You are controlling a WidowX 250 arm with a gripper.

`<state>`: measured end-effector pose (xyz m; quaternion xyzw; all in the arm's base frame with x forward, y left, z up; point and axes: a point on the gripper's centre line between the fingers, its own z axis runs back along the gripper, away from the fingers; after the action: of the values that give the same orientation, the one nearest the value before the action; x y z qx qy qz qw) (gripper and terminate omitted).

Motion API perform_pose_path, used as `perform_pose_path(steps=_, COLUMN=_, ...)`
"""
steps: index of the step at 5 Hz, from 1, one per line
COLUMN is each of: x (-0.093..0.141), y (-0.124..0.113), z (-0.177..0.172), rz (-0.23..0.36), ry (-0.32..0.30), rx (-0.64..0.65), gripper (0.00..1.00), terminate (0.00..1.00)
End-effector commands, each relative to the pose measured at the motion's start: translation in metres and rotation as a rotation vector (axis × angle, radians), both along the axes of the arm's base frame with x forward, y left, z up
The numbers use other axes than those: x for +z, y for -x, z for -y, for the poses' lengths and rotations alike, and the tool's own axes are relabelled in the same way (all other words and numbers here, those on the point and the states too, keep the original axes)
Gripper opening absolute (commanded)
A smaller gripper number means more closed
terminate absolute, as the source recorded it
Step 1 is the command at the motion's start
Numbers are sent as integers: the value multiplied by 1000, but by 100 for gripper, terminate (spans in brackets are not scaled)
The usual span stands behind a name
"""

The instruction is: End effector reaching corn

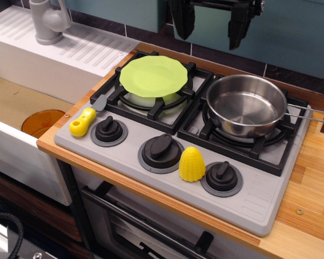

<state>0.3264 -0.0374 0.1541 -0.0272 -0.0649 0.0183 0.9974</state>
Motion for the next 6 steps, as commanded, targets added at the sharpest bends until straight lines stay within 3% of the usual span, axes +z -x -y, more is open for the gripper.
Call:
perform_pose_path(steps=1, x=0, y=0, z=0, rz=0, ry=0, rx=0, gripper=100, terminate=0)
perform_pose_path(steps=6, x=-39, y=39, z=19, rz=91, ry=-13, rx=-21, gripper=100, terminate=0)
